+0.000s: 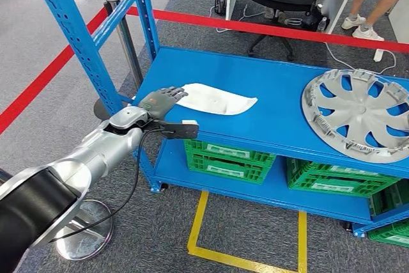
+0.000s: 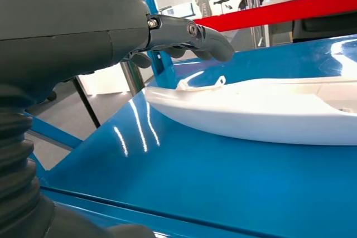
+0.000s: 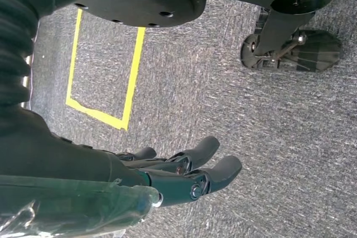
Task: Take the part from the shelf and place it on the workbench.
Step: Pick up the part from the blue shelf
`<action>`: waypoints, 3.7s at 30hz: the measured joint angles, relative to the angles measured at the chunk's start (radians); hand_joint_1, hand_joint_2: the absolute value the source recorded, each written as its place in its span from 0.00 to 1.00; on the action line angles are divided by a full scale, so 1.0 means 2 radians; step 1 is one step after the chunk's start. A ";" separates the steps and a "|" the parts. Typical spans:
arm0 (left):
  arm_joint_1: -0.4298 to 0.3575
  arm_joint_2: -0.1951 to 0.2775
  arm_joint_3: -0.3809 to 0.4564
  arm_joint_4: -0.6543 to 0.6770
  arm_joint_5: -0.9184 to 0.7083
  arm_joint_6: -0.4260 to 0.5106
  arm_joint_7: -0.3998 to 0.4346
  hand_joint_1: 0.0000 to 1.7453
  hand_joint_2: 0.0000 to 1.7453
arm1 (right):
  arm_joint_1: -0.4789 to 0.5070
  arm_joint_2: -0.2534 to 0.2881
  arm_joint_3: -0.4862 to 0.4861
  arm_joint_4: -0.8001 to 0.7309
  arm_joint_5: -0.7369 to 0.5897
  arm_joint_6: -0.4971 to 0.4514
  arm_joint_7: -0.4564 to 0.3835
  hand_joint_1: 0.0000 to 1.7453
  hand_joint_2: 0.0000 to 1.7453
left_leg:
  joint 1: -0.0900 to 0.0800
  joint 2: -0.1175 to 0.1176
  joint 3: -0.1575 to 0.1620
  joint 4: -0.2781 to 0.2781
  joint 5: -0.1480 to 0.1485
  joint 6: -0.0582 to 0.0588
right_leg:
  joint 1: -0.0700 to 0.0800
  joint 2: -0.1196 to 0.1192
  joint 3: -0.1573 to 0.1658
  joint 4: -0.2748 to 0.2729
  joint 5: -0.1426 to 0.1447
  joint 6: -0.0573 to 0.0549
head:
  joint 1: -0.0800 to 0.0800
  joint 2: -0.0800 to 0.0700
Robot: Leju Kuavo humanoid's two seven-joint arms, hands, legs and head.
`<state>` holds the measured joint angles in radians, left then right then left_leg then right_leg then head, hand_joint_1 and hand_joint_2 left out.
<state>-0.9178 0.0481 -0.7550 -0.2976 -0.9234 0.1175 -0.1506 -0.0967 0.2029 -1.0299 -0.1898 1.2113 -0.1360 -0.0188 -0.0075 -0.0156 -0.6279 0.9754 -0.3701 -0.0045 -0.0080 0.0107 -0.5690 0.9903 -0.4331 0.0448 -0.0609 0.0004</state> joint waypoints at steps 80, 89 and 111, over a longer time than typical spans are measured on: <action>-0.038 -0.047 0.030 -0.044 -0.015 0.113 -0.068 0.00 0.00 | -0.002 0.004 0.003 0.000 -0.012 -0.007 -0.003 0.00 1.00 | 0.000 0.000 0.000 0.000 0.000 0.000 | 0.000 0.000 0.000 0.000 0.000 0.000 | 0.000 0.000; -0.039 -0.050 0.025 -0.047 -0.020 0.083 -0.077 0.00 0.00 | -0.002 0.004 0.003 0.000 -0.014 -0.007 -0.004 0.00 1.00 | 0.000 0.000 0.000 0.000 0.000 0.000 | 0.000 0.000 0.000 0.000 0.000 0.000 | 0.000 0.000; -0.054 -0.051 0.015 -0.047 -0.021 0.082 -0.067 0.00 0.00 | -0.004 0.009 0.002 0.001 -0.019 -0.007 -0.007 0.00 1.00 | 0.012 0.001 0.003 0.029 -0.032 -0.020 | -0.012 0.006 -0.026 0.027 0.006 -0.003 | 0.001 0.000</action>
<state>-1.0251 -0.0534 -0.7250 -0.3913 -0.9661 0.2821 -0.2853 -0.1039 0.2209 -1.0253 -0.1884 1.1738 -0.1504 -0.0333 0.0165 -0.0128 -0.6217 1.0337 -0.4338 -0.0448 -0.0328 0.0232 -0.6213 1.0436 -0.4205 0.0393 -0.0599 0.0004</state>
